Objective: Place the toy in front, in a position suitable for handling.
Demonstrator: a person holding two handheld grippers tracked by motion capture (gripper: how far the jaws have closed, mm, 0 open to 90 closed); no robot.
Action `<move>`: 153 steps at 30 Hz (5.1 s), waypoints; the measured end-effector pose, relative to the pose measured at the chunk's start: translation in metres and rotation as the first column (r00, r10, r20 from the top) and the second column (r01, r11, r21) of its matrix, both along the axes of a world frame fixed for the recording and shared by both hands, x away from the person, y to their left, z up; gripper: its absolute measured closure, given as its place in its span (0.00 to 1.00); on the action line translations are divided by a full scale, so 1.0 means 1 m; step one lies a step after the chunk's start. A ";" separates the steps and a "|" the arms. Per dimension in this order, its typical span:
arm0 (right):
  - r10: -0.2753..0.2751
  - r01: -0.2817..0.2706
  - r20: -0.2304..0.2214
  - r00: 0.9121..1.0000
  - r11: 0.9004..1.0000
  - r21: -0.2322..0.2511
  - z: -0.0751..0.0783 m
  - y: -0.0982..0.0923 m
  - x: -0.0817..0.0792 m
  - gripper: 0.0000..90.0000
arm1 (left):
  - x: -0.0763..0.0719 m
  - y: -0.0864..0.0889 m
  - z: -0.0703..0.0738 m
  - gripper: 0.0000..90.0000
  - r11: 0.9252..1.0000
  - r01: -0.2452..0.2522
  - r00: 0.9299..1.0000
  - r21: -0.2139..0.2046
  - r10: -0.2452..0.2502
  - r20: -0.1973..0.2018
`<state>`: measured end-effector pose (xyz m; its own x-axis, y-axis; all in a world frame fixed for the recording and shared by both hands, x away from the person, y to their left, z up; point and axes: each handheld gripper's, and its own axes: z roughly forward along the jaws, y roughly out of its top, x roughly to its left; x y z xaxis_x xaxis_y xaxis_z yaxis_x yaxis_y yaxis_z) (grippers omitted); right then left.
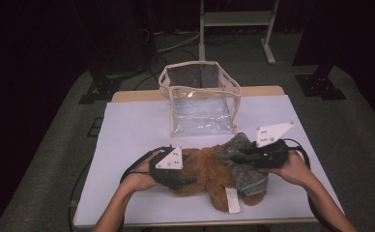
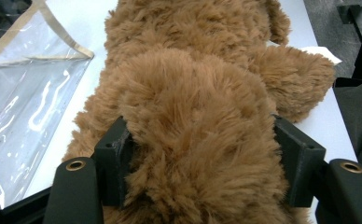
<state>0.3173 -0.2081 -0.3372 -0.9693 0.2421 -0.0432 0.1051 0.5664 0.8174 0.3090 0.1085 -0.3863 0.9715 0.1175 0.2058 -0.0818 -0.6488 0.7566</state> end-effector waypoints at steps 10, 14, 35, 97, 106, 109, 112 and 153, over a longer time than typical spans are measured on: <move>-0.007 0.008 -0.041 0.999 1.000 0.011 -0.023 0.000 0.005 0.89 | 0.001 0.008 0.007 0.32 1.000 -0.016 1.000 -0.024 0.016 0.014; -0.027 0.029 -0.052 0.998 0.999 0.030 -0.028 -0.014 -0.002 0.88 | 0.003 0.012 0.009 0.32 0.999 -0.028 1.000 -0.016 0.028 0.002; -0.044 0.044 0.044 0.998 0.999 0.014 -0.025 -0.007 -0.017 0.88 | 0.006 0.009 0.005 0.37 0.999 -0.034 0.999 0.014 0.034 -0.014; -0.177 0.202 -0.114 0.978 0.941 0.270 -0.063 -0.076 0.001 0.86 | -0.001 0.022 0.001 0.39 0.998 0.008 1.000 0.056 -0.008 0.002; -0.176 0.205 -0.133 0.975 0.947 0.247 -0.074 -0.071 0.002 0.86 | -0.001 0.022 0.002 0.39 0.998 0.019 1.000 0.057 -0.020 0.001; -0.184 0.211 -0.132 0.974 0.948 0.237 -0.073 -0.075 0.001 0.86 | -0.001 0.020 0.003 0.39 0.998 0.019 1.000 0.054 -0.019 0.001; -0.185 0.205 -0.101 0.978 0.947 0.249 -0.058 -0.078 0.000 0.86 | -0.001 0.017 0.004 0.39 0.998 0.026 1.000 0.056 -0.026 0.002; -0.047 0.058 -0.093 0.995 0.991 0.120 -0.009 -0.025 0.020 0.84 | -0.004 0.006 0.003 0.38 0.998 0.066 0.998 0.016 -0.065 -0.014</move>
